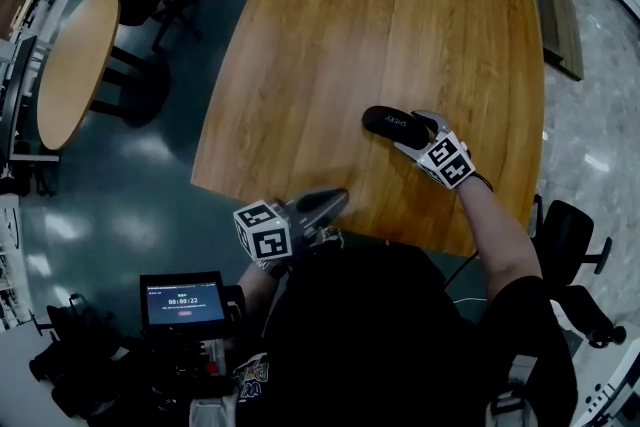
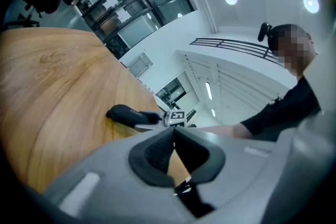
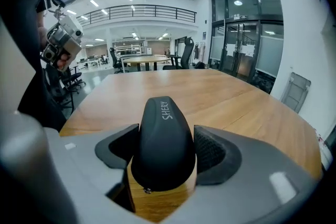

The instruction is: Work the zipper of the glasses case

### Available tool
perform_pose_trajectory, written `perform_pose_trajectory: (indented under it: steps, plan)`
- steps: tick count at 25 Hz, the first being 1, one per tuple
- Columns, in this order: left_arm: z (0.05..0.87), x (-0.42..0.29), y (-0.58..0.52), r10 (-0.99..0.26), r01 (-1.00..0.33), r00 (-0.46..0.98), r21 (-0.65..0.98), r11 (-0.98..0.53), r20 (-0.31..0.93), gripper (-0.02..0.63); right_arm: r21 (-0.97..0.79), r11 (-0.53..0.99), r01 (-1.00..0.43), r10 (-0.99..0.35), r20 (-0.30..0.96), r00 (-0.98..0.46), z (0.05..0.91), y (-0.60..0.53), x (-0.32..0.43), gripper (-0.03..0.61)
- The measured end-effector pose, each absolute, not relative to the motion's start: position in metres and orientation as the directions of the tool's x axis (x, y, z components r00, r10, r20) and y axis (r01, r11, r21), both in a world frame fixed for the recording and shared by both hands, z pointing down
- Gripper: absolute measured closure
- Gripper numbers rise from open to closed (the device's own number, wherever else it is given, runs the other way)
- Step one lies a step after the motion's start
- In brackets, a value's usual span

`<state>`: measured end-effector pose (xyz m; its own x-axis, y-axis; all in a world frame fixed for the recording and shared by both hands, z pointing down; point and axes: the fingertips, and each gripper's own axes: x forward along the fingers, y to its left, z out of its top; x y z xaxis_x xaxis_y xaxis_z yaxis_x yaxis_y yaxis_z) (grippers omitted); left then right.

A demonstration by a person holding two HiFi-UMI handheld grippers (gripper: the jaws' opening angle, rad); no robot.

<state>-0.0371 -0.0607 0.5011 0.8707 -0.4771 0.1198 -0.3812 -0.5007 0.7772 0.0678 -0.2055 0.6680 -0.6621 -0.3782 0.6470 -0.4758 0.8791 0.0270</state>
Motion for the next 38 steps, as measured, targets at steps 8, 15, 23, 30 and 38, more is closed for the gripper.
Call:
perform_pose_trajectory:
  steps: [8, 15, 23, 30, 38]
  plan:
    - [0.515, -0.056, -0.048, -0.541, -0.424, 0.826, 0.807, -0.412, 0.158, 0.614, 0.054, 0.919, -0.392, -0.315, 0.699, -0.642, 0.691, -0.215, 0.074, 0.249]
    - [0.519, -0.063, -0.044, -0.546, -0.419, 0.824, 0.812, -0.407, 0.151, 0.613, 0.063, 0.928, -0.368, -0.303, 0.704, -0.643, 0.695, -0.219, 0.072, 0.24]
    - [0.505, -0.077, -0.056, -0.497, -0.394, 0.858, 0.79, -0.469, 0.133, 0.613, 0.089, 0.825, -0.558, -0.519, 0.513, -0.684, 0.605, -0.207, 0.074, 0.351]
    - [0.496, -0.082, -0.059, -0.401, -0.29, 0.915, 0.774, -0.564, 0.05, 0.614, -0.054, 0.671, -0.739, -0.7, 0.282, -0.656, 0.518, -0.139, 0.055, 0.574]
    - [0.486, -0.063, -0.042, -0.256, -0.237, 0.964, 0.681, -0.693, 0.075, 0.614, -0.191, 0.584, -0.789, -0.779, 0.142, -0.611, 0.451, -0.054, 0.002, 0.574]
